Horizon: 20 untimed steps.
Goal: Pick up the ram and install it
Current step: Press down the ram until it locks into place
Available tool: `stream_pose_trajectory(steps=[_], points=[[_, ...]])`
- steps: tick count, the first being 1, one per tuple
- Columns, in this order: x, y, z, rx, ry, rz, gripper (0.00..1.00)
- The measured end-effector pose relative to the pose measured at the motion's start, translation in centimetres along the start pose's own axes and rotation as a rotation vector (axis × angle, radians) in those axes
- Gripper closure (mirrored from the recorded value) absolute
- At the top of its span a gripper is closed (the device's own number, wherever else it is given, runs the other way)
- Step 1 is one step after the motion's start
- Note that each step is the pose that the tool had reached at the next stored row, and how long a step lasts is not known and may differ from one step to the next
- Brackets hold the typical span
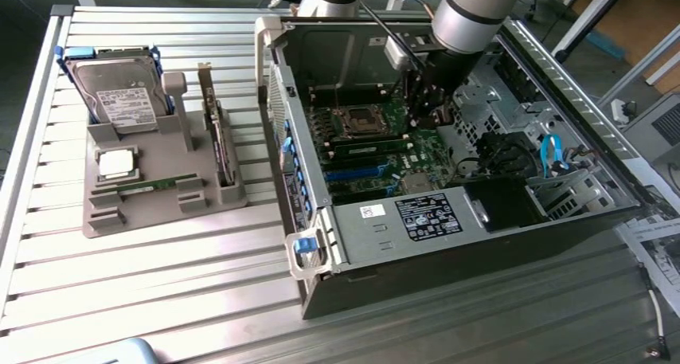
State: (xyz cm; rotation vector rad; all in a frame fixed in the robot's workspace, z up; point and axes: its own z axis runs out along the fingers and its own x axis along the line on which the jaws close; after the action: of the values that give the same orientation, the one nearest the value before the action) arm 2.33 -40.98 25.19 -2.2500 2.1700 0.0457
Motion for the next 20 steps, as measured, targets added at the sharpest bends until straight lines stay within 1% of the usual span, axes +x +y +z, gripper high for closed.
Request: stream_pose_trajectory(steps=[7, 9, 11, 13, 14, 15, 17, 20], points=[[0.1, 0.00, 1.63, -0.0001, 0.0000, 0.000, 0.89], [0.1, -0.01, 2.09, -0.0009, 0.0013, 0.000, 0.89], [0.1, -0.02, 2.42, -0.0011, 0.0020, 0.000, 0.89], [0.1, -0.03, 2.53, -0.0011, 0.0013, 0.000, 0.89], [0.1, -0.01, 2.29, 0.0008, 0.0012, 0.000, 0.89], [0.1, -0.01, 1.96, 0.0035, -0.0019, 0.000, 0.89], [0.1, 0.00, 0.72, 0.0041, 0.0003, 0.000, 0.89], [0.0, 0.01, -0.73, 0.0049, 0.0002, 0.000, 0.89]])
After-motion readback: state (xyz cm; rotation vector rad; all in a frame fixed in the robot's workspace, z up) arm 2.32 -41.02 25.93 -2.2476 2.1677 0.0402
